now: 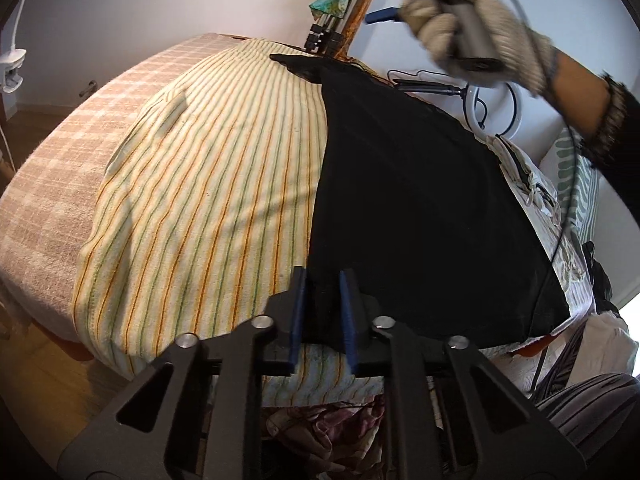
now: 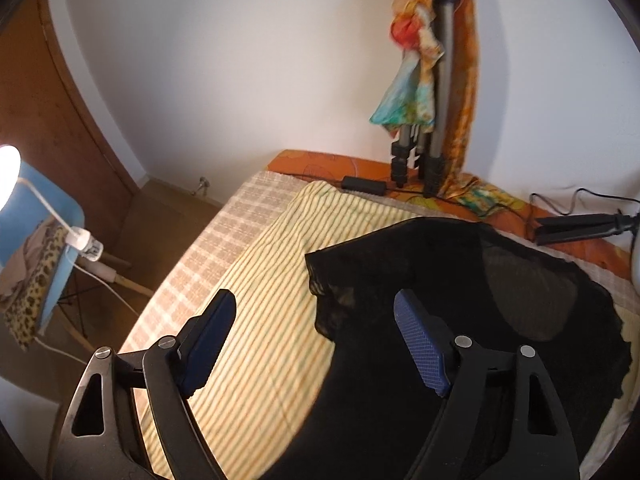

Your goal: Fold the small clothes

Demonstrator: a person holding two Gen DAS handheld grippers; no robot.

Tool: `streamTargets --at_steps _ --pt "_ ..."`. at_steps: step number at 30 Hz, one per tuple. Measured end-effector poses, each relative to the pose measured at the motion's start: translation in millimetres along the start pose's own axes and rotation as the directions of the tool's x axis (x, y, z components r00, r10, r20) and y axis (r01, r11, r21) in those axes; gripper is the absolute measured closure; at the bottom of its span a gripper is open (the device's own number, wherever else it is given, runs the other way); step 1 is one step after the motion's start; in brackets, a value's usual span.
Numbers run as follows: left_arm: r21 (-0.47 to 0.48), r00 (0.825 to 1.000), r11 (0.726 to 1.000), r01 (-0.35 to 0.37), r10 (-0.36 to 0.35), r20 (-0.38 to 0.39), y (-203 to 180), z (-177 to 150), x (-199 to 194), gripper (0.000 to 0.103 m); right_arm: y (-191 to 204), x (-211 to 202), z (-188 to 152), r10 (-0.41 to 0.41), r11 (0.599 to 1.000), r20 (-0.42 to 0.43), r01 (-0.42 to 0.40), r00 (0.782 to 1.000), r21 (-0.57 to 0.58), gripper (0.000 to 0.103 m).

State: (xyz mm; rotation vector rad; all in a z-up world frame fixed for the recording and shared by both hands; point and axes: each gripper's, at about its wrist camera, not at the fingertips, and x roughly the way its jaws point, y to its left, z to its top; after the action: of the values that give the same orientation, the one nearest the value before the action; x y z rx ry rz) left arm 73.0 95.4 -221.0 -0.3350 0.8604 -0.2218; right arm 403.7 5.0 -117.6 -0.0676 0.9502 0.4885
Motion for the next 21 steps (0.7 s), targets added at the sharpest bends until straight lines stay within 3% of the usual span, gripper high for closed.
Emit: streamTargets --at_steps 5,12,19,21 --pt "-0.035 0.998 0.997 0.063 -0.063 0.009 8 5 0 0.1 9 59 11 -0.028 0.999 -0.05 0.026 0.998 -0.03 0.022" --pt "-0.084 0.987 0.984 0.157 -0.153 0.053 17 15 -9 0.101 19 124 18 -0.074 0.995 -0.113 0.065 0.991 -0.079 0.028" --pt "-0.089 0.981 0.978 0.189 -0.184 0.063 17 23 -9 0.101 14 144 17 -0.122 0.987 -0.142 0.105 0.982 -0.125 0.036" --pt "-0.077 0.982 0.98 0.185 -0.181 0.062 16 25 -9 0.101 14 148 16 -0.137 0.981 -0.151 0.113 0.979 -0.156 0.043"
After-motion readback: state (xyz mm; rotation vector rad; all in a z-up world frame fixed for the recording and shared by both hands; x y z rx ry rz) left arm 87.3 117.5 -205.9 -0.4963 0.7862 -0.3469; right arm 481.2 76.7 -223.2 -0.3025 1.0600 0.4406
